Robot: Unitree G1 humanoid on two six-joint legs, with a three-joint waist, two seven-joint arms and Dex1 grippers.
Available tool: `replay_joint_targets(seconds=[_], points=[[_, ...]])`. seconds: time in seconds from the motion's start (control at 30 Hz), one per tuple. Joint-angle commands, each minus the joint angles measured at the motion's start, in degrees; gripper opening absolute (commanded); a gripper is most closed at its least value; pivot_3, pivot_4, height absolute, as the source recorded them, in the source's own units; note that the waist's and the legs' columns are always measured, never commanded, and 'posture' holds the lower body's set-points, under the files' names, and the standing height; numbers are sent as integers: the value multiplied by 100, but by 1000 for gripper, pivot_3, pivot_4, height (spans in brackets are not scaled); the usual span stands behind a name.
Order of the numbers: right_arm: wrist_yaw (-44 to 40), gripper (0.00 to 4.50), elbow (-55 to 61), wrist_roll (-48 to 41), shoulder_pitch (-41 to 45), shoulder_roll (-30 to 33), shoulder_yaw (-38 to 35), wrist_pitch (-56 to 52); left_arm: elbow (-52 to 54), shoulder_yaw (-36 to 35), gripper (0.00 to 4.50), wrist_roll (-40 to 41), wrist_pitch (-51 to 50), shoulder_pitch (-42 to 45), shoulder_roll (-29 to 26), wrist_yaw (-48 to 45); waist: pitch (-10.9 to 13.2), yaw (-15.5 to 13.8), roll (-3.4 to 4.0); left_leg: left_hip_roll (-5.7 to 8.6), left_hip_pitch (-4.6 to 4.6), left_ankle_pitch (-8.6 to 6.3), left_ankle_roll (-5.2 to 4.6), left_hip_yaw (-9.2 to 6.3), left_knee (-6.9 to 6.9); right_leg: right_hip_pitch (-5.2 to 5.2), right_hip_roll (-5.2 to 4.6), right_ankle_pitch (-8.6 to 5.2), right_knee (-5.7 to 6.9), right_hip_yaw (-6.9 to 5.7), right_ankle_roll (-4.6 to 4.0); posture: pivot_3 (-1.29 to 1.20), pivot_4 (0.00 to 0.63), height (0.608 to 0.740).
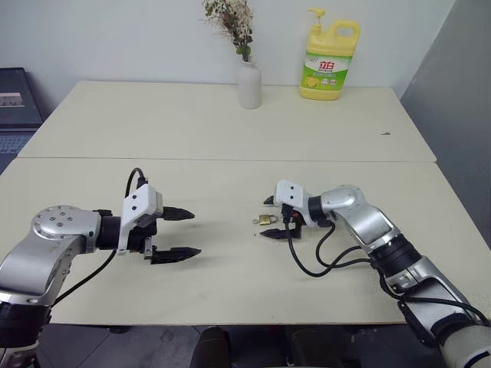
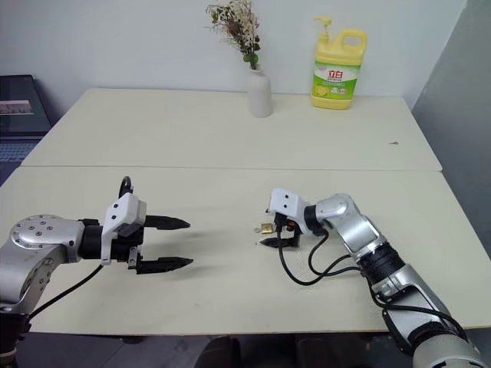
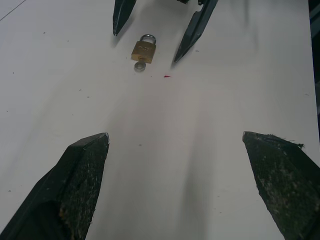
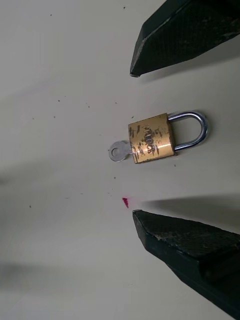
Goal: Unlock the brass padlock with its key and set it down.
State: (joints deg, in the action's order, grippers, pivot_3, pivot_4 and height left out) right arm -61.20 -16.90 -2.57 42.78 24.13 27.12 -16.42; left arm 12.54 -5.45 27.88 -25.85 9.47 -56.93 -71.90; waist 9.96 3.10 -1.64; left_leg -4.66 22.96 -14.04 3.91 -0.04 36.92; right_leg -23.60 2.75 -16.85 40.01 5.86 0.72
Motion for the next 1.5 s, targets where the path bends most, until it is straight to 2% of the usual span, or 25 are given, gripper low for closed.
replay_joint_targets(seconds=[0.03, 0.53, 0.63, 0.87, 0.9, 1.1, 1.5], points=[[-128, 4470, -272, 189, 233, -73, 5, 237, 205, -145, 4500, 63, 5, -30, -42, 17, 1, 9, 1, 0, -1, 0, 0, 0, 0, 0, 0, 0, 1, 0, 0, 0, 150, 740], [-297, 4470, -628, 262, 247, -389, -159, -33, 201, -20, 4500, 11, -2, 51, -34, -14, 0, 27, 1, -1, -4, 0, 0, -2, 0, 1, 1, 0, 5, -2, 0, 0, 150, 740], [-282, 3563, -738, 369, 294, -419, -118, 49, 206, 5, 4500, 14, -3, 78, -14, 8, 0, 35, 1, -1, -6, 0, 0, -2, 0, 1, 1, 0, 6, -1, 0, 0, 150, 740], [-218, 1095, -869, 421, 341, -528, -141, 74, 248, 41, 4500, 16, -4, 31, 33, 75, 0, 32, 1, -1, -8, 0, 0, -3, 2, 3, 2, 0, 10, -1, 0, 0, 150, 740], [-217, 926, -865, 426, 344, -545, -148, 54, 255, 43, 4500, 16, -2, 18, 37, 82, 0, 33, 1, -1, -8, 0, 0, -3, 2, 3, 2, 0, 10, -1, 0, 0, 150, 740], [-258, 932, -686, 466, 258, -447, -159, 127, 232, 24, 4500, 39, -53, 6, 47, 113, 0, 33, 1, -1, -8, 0, 0, -3, 2, 3, 2, 0, 10, -1, 0, 0, 150, 740], [-363, 932, 889, 268, -189, 139, -357, -171, 80, -82, 4500, 209, -301, 136, 184, 232, 1, 15, 2, 0, -4, 0, 0, -3, 1, 1, 1, -1, 8, -2, 1, 0, 150, 740]])
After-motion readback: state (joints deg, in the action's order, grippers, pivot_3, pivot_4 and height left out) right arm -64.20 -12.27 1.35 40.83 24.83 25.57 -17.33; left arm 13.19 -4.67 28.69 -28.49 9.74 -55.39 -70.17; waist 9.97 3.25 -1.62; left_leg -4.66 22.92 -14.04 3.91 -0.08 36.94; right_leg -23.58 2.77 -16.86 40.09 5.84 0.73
